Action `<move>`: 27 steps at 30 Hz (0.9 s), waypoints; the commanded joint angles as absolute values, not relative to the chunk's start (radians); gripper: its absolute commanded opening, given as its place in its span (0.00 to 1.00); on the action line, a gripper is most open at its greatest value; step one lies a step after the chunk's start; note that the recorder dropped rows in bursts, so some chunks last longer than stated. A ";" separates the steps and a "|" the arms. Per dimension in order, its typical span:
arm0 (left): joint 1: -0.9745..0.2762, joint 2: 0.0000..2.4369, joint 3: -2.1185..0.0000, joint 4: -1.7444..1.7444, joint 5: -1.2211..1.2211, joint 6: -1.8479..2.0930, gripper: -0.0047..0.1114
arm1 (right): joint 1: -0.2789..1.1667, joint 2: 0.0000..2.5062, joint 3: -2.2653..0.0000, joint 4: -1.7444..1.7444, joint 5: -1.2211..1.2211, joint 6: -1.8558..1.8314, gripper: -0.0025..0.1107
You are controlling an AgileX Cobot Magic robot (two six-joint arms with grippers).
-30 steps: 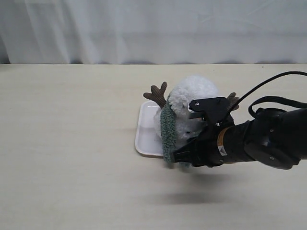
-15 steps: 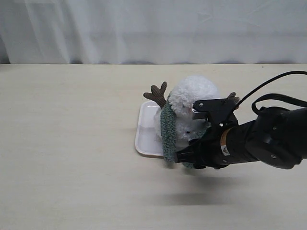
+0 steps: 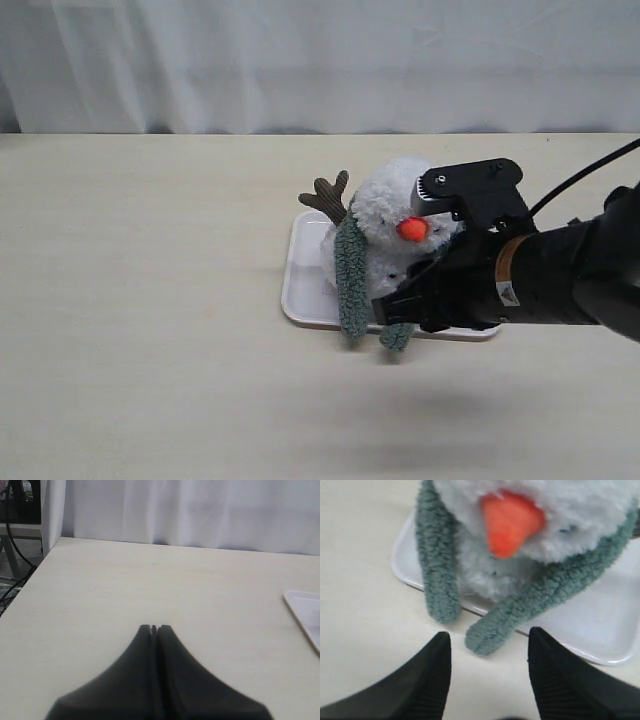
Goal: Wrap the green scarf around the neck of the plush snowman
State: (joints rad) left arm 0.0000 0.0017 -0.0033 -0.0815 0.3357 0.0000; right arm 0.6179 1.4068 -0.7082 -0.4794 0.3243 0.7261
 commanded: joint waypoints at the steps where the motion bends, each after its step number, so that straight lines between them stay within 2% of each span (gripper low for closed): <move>1: -0.001 0.000 0.000 -0.081 0.323 0.000 0.04 | 0.680 1.317 -0.703 -0.514 0.334 0.684 0.43; 9: -0.001 0.000 0.000 -0.081 0.323 0.000 0.04 | 0.692 1.134 -0.703 -0.540 0.403 0.684 0.43; 27: -0.001 0.000 0.000 -0.081 0.323 0.000 0.04 | 0.692 0.671 -0.703 -0.527 0.744 0.666 0.43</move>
State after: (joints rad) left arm 0.0000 0.0017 -0.0033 -0.0815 0.3357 0.0000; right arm 0.6900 0.7352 -0.7082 -0.5329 0.6863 0.6741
